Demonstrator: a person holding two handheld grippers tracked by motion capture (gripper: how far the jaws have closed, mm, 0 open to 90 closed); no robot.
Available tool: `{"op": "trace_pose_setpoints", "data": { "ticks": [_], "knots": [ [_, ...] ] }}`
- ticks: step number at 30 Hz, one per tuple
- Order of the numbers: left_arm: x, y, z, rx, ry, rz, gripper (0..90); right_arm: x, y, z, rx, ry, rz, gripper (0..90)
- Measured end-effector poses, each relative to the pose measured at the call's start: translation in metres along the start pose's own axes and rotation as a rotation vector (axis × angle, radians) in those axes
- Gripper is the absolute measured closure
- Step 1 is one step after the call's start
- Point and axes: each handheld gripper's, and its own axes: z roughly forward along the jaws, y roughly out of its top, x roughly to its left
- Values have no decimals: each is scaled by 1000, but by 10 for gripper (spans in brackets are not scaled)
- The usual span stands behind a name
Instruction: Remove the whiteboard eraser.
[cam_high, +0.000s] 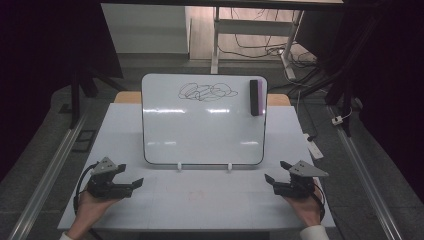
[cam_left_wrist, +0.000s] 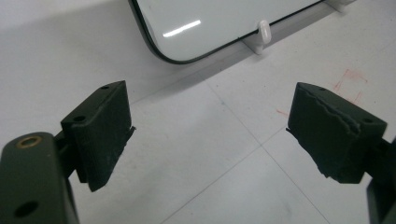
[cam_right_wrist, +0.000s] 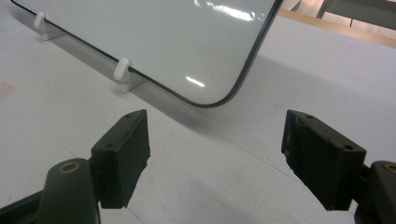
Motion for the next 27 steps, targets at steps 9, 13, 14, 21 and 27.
{"op": "trace_pose_setpoints", "data": {
  "ticks": [9,13,14,21,27],
  "knots": [
    [2,-4,1,24,-32,-28,148,-1,-1,-2,1,-7,-2,236],
    [3,-4,1,24,-35,-33,148,-1,-1,-1,4,-9,-1,236],
    [4,-4,1,26,-34,-33,148,-1,-2,-1,5,-10,-2,239],
    [4,-5,4,42,-44,-41,148,-1,-2,0,16,-16,-1,247],
    [4,-3,4,38,-61,-50,149,1,6,-3,-3,-16,6,253]
  ]
}}
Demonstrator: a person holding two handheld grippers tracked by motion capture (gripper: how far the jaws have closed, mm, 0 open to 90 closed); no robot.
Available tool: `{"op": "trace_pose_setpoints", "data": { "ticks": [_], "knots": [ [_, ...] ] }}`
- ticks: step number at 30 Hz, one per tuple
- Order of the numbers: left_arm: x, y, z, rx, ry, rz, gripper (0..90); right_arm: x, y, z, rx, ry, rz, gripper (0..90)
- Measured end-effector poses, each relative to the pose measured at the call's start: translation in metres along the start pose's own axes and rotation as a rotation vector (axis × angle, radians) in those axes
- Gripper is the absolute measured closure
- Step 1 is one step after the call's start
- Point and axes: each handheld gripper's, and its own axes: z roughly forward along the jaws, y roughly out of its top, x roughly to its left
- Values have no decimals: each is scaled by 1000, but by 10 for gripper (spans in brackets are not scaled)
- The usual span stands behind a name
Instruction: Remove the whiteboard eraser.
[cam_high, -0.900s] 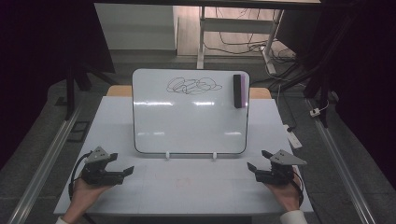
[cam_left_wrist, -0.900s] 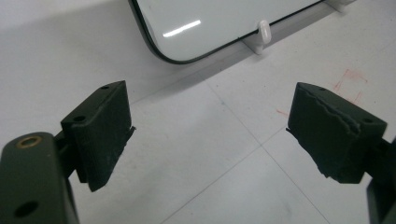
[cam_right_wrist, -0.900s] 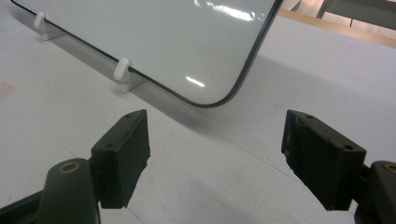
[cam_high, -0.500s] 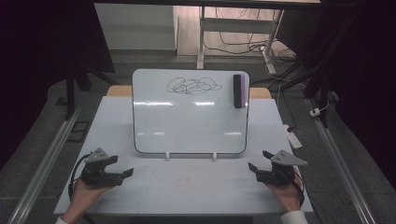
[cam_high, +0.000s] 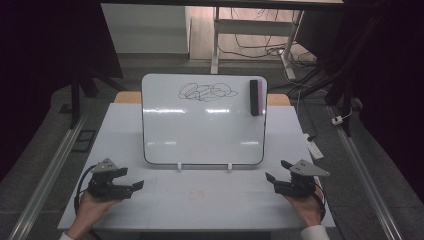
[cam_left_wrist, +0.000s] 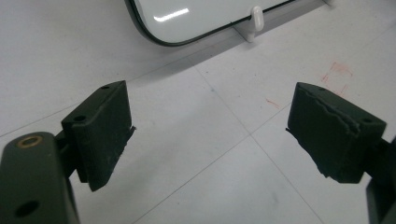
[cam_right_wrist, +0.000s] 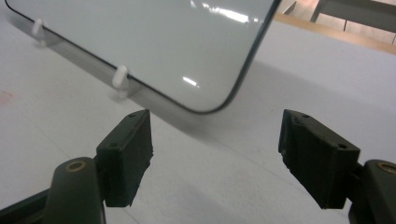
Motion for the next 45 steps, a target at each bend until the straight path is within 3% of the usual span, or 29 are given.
{"op": "trace_pose_setpoints", "data": {
  "ticks": [9,12,17,26,27,32,37,45],
  "knots": [
    [0,-2,4,38,13,24,140,4,41,-3,-47,-30,-2,263],
    [-1,-1,6,42,8,33,139,2,59,3,-76,-35,35,262],
    [-3,-2,8,43,-6,44,140,0,76,13,-86,-55,49,267],
    [-4,-1,10,45,-16,28,142,-8,116,27,-120,-93,77,285],
    [-4,-2,11,50,-17,31,142,-11,127,32,-121,-99,87,291],
    [-3,-2,11,47,-20,29,144,-13,152,48,-105,-142,74,308],
    [-3,-3,11,49,-25,28,145,-11,167,60,-103,-182,63,348],
    [-2,-4,12,58,-26,27,156,-8,173,75,-78,-224,73,414]
  ]
}}
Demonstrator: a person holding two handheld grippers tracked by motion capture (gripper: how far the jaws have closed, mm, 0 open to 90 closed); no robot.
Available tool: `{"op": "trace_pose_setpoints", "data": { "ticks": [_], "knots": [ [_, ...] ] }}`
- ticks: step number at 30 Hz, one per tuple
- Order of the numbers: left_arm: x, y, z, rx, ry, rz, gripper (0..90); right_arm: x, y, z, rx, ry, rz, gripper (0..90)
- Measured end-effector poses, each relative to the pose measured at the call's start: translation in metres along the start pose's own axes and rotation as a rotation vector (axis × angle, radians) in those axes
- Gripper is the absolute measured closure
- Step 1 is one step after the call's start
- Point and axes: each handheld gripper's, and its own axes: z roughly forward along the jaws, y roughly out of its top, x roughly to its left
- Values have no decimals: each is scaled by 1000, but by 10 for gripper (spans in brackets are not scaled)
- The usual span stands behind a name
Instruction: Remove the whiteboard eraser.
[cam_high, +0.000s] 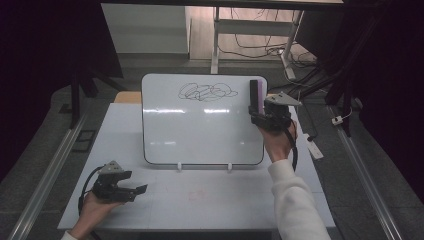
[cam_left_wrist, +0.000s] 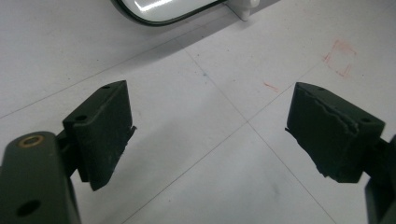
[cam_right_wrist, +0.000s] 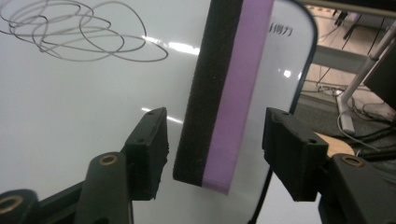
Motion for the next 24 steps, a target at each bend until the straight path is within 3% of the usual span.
{"op": "trace_pose_setpoints", "data": {
  "ticks": [6,12,15,19,24],
  "knots": [
    [1,0,0,-2,5,-4,165,4,-1,6,12,-33,9,556],
    [1,0,0,2,8,-4,171,6,-1,1,7,-83,20,618],
    [1,-1,0,-1,10,-6,177,6,0,-9,-41,-91,26,625],
    [2,-1,-1,-1,13,-9,177,10,0,-23,-67,-56,9,626],
    [2,-1,-1,-5,11,-13,177,17,-16,-36,-59,0,-27,626]
  ]
}}
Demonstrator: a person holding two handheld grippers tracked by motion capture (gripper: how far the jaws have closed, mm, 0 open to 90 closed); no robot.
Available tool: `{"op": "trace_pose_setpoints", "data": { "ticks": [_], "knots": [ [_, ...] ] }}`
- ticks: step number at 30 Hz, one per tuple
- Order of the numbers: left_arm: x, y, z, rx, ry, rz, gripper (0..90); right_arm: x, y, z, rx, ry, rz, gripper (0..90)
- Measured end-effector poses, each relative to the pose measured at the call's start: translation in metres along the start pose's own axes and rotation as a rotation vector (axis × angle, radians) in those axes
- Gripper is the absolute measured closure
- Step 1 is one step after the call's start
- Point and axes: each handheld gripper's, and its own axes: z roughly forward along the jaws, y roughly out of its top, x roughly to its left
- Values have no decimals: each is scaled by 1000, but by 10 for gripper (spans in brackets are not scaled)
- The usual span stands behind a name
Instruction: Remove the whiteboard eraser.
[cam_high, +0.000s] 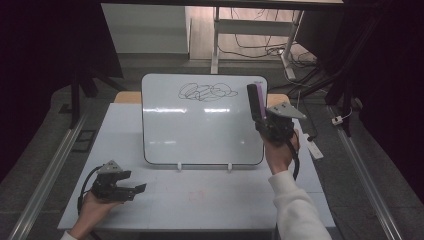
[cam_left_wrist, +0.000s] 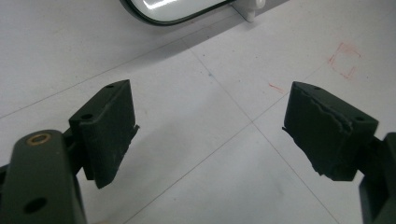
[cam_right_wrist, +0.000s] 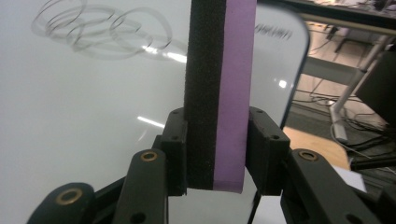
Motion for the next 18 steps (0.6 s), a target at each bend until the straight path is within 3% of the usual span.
{"op": "trace_pose_setpoints", "data": {
  "ticks": [10,18],
  "knots": [
    [2,2,0,-6,-13,-19,176,24,-49,-20,30,144,-28,627],
    [1,4,-3,-16,-22,-21,179,51,-68,-27,63,271,-97,627]
  ]
}}
